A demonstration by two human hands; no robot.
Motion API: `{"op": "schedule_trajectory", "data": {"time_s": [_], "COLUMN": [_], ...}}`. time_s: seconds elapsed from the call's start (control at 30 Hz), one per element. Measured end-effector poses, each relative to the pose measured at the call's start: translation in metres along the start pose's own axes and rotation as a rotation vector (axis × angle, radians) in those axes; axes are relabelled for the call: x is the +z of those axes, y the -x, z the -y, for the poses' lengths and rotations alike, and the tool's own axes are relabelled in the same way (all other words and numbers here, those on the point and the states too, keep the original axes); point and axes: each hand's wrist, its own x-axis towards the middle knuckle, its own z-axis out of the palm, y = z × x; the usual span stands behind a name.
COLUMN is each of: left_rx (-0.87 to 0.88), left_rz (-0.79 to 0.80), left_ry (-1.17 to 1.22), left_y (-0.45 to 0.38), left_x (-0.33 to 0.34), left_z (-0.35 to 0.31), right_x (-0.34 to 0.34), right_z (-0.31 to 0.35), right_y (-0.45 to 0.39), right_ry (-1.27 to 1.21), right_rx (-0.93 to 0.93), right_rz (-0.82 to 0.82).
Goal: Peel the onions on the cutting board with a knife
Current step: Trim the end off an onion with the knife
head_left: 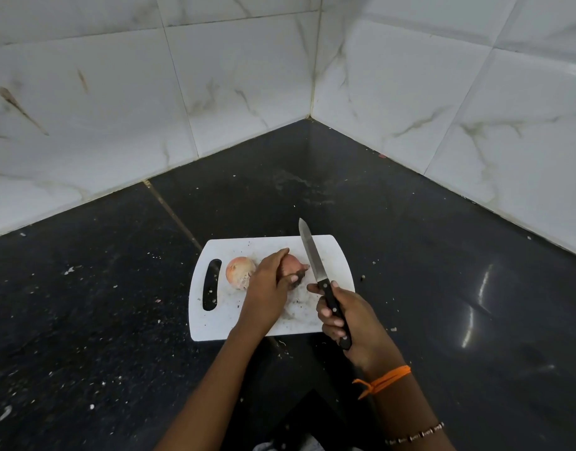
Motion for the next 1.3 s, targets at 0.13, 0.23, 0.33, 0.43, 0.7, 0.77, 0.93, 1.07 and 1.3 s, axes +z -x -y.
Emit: {"op": "schedule_trajectory", "data": {"time_s": [0.13, 0.23, 0.33, 0.43, 0.7, 0.77, 0.93, 1.07, 1.3], "left_rx": [-0.016, -0.020, -0.022, -0.007, 0.036, 0.033, -0.031, -0.050, -0.057], "left_rz": [-0.012, -0.031, -0.045, -0.049, -0.043, -0.059, -0.088, -0.098, -0.076], "left_ry": [-0.010, -0.024, -0.021, -0.036, -0.101, -0.112, -0.129, -0.149, -0.184], "left_y": [0.001, 0.002, 0.002, 0.002, 0.002, 0.002, 0.000, -0.002, -0.002], "left_x": [0.002, 0.003, 0.003, 0.004, 0.009, 0.011, 0.009, 0.011, 0.013], "left_z": [-0.001, -0.002, -0.004, -0.007, -0.013, -0.014, -0.013, -0.015, -0.019], "right_x": [0.004, 0.010, 0.013, 0.017, 0.023, 0.023, 0.023, 0.027, 0.025], "right_z": [-0.003, -0.010, -0.019, -0.023, -0.015, -0.009, -0.016, -0.008, -0.008], "right_y": [0.002, 0.003, 0.002, 0.002, 0.001, -0.003, 0.002, -0.015, -0.013], "right_ry": [0.175, 0.372, 0.599, 0.726, 1.202, 1.190, 1.220, 1.229, 1.295], "right_rx": [-0.015, -0.060, -0.156, -0.249, -0.313, -0.299, -0.257, -0.258, -0.246], "right_rz": [-0.046, -0.133, -0.248, -0.306, -0.341, -0.325, -0.300, -0.314, -0.312]}}
